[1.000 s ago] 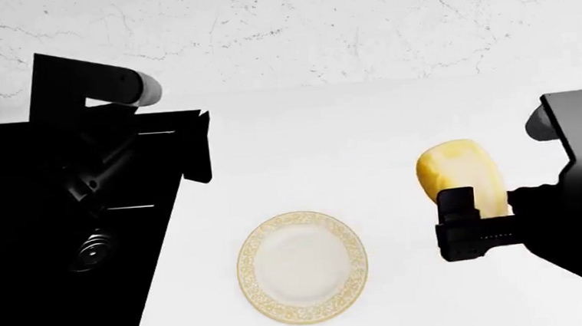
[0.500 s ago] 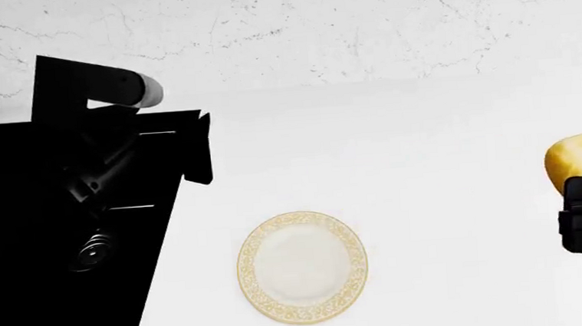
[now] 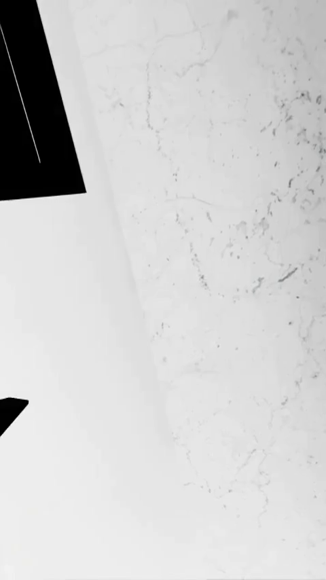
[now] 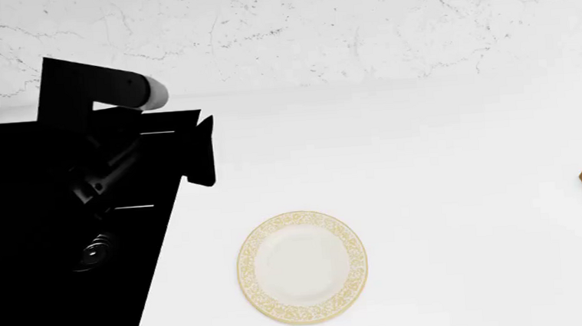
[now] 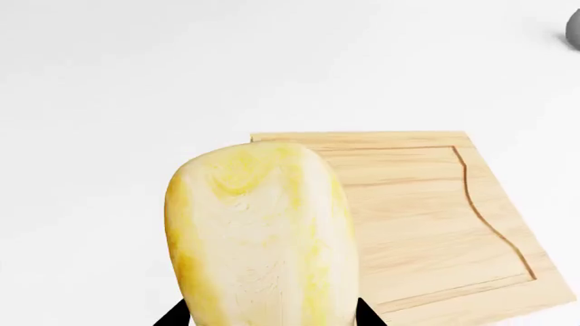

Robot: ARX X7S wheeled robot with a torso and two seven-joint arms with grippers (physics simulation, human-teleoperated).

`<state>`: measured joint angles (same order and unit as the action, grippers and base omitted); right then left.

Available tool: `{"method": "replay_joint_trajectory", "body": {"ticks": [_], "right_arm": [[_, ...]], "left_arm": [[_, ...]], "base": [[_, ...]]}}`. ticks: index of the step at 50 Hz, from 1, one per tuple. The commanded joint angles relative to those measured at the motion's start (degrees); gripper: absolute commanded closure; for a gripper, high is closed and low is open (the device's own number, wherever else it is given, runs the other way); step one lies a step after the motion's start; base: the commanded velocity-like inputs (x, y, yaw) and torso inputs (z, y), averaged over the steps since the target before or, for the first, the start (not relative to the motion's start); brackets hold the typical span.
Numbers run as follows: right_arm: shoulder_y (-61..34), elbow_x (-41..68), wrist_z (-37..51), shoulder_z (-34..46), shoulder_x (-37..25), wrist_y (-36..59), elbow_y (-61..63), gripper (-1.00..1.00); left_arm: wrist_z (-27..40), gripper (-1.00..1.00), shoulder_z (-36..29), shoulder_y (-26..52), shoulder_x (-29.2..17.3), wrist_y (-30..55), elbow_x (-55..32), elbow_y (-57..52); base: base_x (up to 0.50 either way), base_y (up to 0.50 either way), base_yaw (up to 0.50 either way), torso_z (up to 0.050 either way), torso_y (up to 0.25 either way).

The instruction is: Pick the chicken breast from the plate and place it on the cutting board. Then pick the condiment bottle from the cabinet and place it next to the cutting board.

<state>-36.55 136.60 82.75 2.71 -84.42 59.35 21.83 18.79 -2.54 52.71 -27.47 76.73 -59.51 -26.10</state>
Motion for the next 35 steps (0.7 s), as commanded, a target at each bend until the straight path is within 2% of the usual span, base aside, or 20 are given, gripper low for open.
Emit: {"method": "replay_joint_trajectory", "body": {"ticks": [1, 12, 22, 26, 35], "right_arm": [[37.80, -3.13, 4.09, -48.51, 4.82, 7.62, -2.79, 1.00], [39.37, -12.61, -7.21, -38.23, -1.80, -3.75, -4.64, 1.00], [41.56, -17.24, -10.52, -33.96, -3.71, -10.70, -6.22, 1.00], [43.41, -20.01, -12.96, -31.41, -5.48, -16.90, -5.77, 1.00], [45.79, -25.16, -16.13, -28.27, -5.57, -23.79, -5.53, 1.00]], "left_arm": [[0.29, -1.00, -0.65, 0.36, -0.08, -0.24, -0.16, 0.45], [0.31, -1.00, -1.23, 0.28, -0.60, -0.82, 0.10, 1.00], [0.49, -1.00, -2.31, 0.88, -0.48, -1.34, 0.60, 1.63], [0.46, -1.00, -2.69, 0.55, -0.51, -1.88, 0.91, 1.90], [0.65, -1.00, -3.53, 0.52, -0.66, -2.28, 1.08, 2.38]], "base": [[0.00, 0.00, 0.00, 0.000, 0.000], [0.00, 0.00, 0.00, 0.000, 0.000], [0.00, 0.00, 0.00, 0.000, 0.000], [0.00, 0.00, 0.00, 0.000, 0.000], [0.00, 0.00, 0.00, 0.000, 0.000]]}}
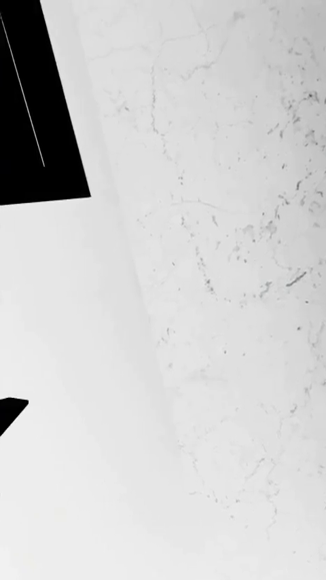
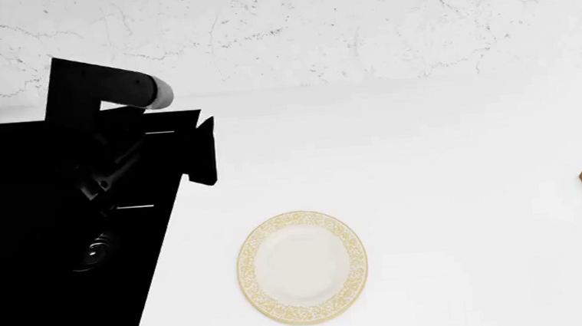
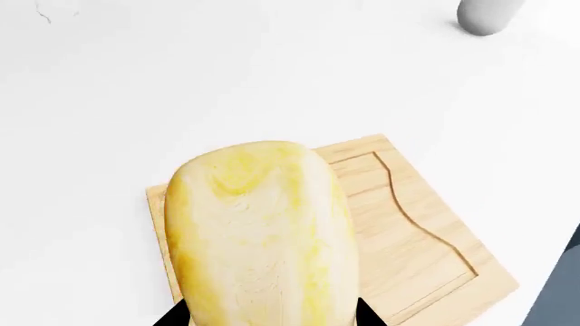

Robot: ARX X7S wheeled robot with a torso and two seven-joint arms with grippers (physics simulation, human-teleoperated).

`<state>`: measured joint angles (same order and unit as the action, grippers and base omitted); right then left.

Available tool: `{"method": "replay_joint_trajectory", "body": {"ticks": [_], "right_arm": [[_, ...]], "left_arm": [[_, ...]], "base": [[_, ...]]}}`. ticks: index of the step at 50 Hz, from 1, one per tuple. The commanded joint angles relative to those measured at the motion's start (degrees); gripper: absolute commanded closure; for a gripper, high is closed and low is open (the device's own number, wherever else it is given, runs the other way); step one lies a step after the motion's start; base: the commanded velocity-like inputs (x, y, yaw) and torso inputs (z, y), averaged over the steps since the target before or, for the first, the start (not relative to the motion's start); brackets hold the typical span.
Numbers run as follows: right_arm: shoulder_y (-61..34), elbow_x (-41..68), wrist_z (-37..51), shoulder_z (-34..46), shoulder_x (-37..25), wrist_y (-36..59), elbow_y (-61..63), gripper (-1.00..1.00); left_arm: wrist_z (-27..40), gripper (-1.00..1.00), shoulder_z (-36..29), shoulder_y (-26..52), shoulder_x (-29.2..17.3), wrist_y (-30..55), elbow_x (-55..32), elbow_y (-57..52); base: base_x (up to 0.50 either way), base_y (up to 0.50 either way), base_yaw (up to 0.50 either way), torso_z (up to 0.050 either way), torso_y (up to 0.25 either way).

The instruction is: Pick the chicken breast from the plate and place it on the cutting board. Then pick the condiment bottle from the cabinet and place it next to the cutting board.

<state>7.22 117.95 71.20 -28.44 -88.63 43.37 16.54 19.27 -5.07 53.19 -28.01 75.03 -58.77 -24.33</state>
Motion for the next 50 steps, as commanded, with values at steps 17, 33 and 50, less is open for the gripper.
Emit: {"method": "replay_joint_trajectory", "body": {"ticks": [17, 33, 50], "right_arm": [[-52.11, -34.23, -1.38, 10.83, 34.51, 43.57, -14.55, 1.00], [-54.98, -42.85, -11.25, 19.41, 33.71, 37.13, -19.38, 1.00], [-52.94, -43.39, -7.88, 19.84, 33.33, 37.29, -20.63, 1.00]], "left_arm": [[-1.65, -1.00, -6.11, 2.67, 0.64, -3.92, 4.85, 5.84], [0.36, -1.00, -5.67, 3.91, 0.96, -2.91, 4.40, 6.41], [1.00, -1.00, -5.57, 3.60, 0.65, -3.01, 3.92, 6.51]], "base": [[0.00, 0.00, 0.00, 0.000, 0.000], [0.00, 0.00, 0.00, 0.000, 0.000], [0.00, 0.00, 0.00, 0.000, 0.000]]}}
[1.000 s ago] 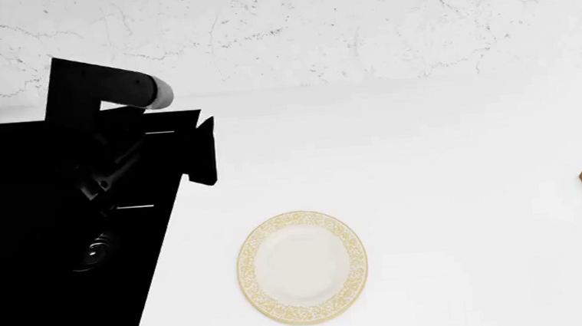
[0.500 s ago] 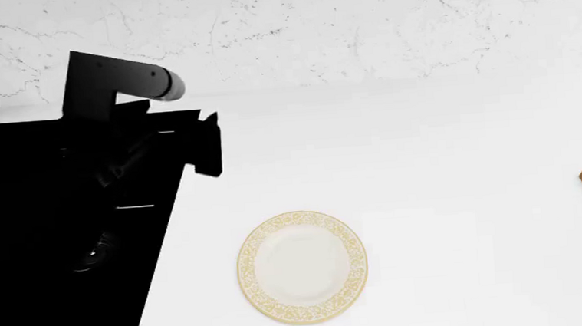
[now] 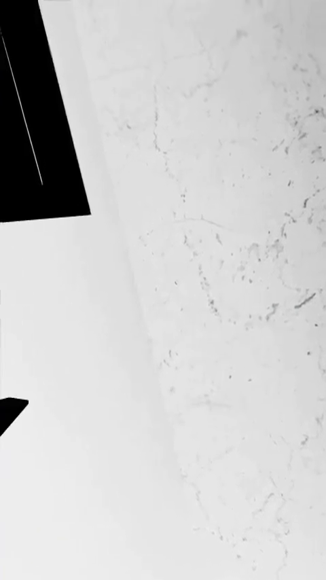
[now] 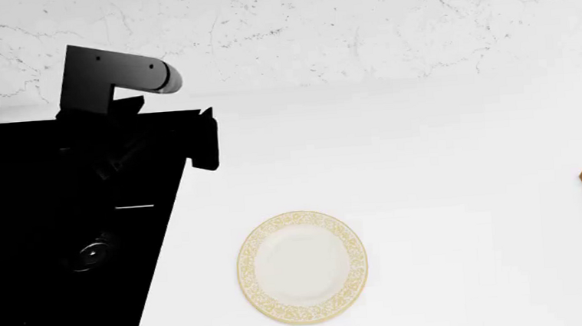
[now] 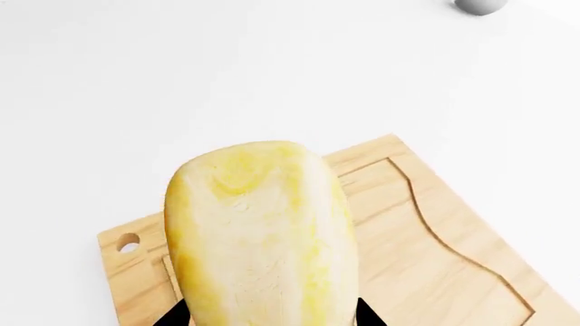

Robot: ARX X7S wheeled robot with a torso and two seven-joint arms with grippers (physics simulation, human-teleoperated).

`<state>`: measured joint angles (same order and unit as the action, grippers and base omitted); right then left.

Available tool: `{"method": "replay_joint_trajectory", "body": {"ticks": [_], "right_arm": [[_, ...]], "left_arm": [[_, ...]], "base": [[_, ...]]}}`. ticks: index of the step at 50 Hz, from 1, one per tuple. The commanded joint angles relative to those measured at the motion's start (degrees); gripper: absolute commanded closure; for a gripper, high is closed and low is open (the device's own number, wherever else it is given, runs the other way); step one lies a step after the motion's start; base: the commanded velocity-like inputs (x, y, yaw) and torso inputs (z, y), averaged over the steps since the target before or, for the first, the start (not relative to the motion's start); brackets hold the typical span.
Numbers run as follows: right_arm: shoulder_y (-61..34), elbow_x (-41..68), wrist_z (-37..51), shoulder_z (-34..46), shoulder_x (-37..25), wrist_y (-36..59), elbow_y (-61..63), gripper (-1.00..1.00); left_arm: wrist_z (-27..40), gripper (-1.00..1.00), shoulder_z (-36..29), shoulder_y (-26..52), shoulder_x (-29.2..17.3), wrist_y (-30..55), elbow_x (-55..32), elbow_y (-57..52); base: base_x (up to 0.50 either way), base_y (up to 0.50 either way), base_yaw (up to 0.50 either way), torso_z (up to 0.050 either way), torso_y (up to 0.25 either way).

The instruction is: Pick the chicken breast from the plate and place it on the cutting board. Then pick the condiment bottle from the cabinet and place it next to the cutting board.

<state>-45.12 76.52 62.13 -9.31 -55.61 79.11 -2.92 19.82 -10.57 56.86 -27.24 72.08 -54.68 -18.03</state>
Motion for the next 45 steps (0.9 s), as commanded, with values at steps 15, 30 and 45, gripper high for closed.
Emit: {"method": "replay_joint_trajectory", "body": {"ticks": [15, 30, 45], "right_arm": [[1.41, -1.77, 1.22, 1.26, -0.13, 1.34, -2.40, 1.00], [0.90, -3.00, -1.02, 3.58, -0.58, 0.27, -4.04, 1.00], [-1.75, -3.13, 0.36, 5.77, 1.28, 0.51, -5.03, -1.00]], "left_arm": [[0.85, -1.00, -0.17, -0.69, -0.33, -0.48, -0.44, 0.21], [1.11, -1.00, -0.39, -1.22, -0.49, -1.03, -0.55, 0.45], [1.22, -1.00, -0.42, -1.57, -0.68, -1.67, -0.78, 0.62]], "base": [[0.00, 0.00, 0.00, 0.000, 0.001], [0.00, 0.00, 0.00, 0.000, 0.000], [0.00, 0.00, 0.00, 0.000, 0.000]]}}
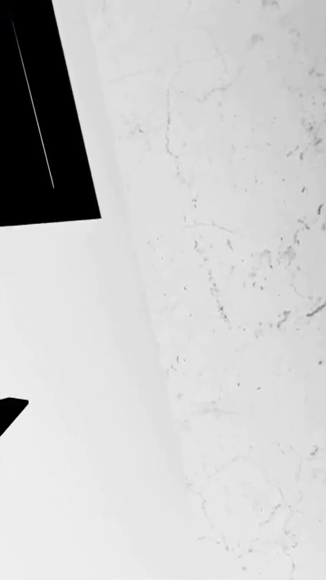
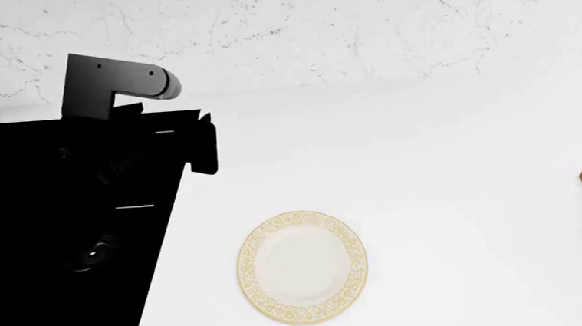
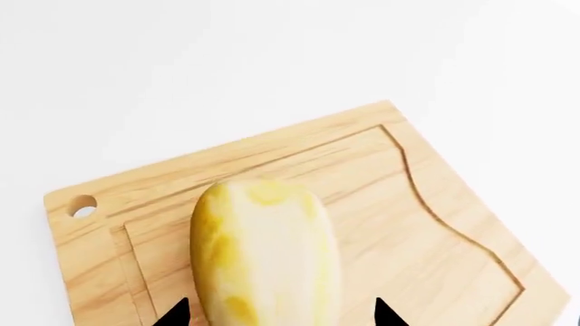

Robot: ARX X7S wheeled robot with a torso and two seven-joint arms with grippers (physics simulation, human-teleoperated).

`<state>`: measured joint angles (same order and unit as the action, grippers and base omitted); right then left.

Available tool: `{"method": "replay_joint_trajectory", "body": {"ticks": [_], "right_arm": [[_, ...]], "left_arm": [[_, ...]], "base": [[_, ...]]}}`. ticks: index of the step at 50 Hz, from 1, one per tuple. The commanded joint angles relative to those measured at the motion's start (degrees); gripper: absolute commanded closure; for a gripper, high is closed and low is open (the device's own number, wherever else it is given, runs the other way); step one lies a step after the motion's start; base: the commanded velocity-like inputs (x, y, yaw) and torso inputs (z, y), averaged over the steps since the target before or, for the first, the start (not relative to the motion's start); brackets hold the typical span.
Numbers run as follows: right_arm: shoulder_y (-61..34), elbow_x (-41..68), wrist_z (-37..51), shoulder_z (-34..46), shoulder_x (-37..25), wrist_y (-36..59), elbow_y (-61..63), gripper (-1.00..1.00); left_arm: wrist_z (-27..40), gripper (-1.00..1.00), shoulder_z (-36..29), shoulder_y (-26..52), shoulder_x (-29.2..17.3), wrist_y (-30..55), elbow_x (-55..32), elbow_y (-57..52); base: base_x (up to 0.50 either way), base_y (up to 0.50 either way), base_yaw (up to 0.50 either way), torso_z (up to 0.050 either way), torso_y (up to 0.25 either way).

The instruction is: Pick the chicken breast from the plate and place it on the cutting board. Then pick the condiment bottle from the cabinet and place it next to the cutting board.

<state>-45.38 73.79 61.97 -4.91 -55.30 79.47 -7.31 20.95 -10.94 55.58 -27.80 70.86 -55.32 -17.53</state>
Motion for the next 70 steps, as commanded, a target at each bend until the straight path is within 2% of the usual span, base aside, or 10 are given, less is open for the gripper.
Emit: {"method": "replay_joint_trajectory", "body": {"ticks": [1, 12, 21, 32, 45, 49, 54, 62, 70], "right_arm": [[-1.56, -0.40, 0.55, 1.48, 1.01, 0.14, -0.67, -1.00], [-3.14, 0.89, 1.43, 1.49, 0.66, 1.06, -0.35, -1.00], [-13.20, 6.70, 6.76, 2.20, -0.27, 7.75, 1.35, -1.00], [-27.64, 15.32, 12.12, 11.05, 1.43, 9.49, 1.10, -1.00], [-36.29, 27.97, 17.41, 17.75, -0.40, 8.97, 3.48, -1.00], [-38.00, 26.33, 13.85, 18.94, 0.97, 8.29, 5.95, -1.00], [-36.99, 19.38, 4.44, 20.55, 4.67, 5.54, 10.86, -1.00], [-34.57, 3.83, -14.11, 25.55, 7.28, -4.98, 18.79, -1.00], [-29.68, -2.02, -22.73, 24.79, 8.01, -16.21, 24.79, -1.00]], "left_arm": [[0.12, -1.00, -0.03, -0.34, -0.14, -0.48, -0.17, 0.11], [0.27, -1.00, 0.15, -0.72, -0.34, -0.86, -0.54, -0.03], [-0.18, -1.00, 1.01, -1.76, -0.83, -1.95, -1.17, -0.71], [-0.66, -1.00, 3.05, -3.03, -2.40, -2.48, -2.90, -2.46], [2.12, -1.00, 6.24, -2.38, -3.30, 0.11, -7.38, -5.66], [3.22, -1.00, 7.03, -2.49, -3.22, 0.80, -8.75, -6.62], [4.50, -1.00, 7.82, -2.42, -3.09, 1.59, -10.29, -7.55], [6.02, -1.00, 9.12, -2.66, -3.36, 2.23, -12.26, -8.81], [5.82, -1.00, 9.32, -4.14, -3.54, 0.74, -11.65, -9.27]], "base": [[0.00, 0.00, 0.00, 0.000, 0.000], [0.00, 0.00, 0.00, 0.000, 0.000], [0.00, 0.00, 0.00, 0.000, 0.000], [0.00, 0.00, 0.00, 0.000, 0.000], [0.00, 0.00, 0.00, 0.000, 0.000], [0.00, 0.00, 0.00, 0.000, 0.000], [0.00, 0.00, 0.00, 0.000, 0.000], [0.00, 0.00, 0.00, 0.000, 0.000], [0.00, 0.00, 0.00, 0.000, 0.000]]}}
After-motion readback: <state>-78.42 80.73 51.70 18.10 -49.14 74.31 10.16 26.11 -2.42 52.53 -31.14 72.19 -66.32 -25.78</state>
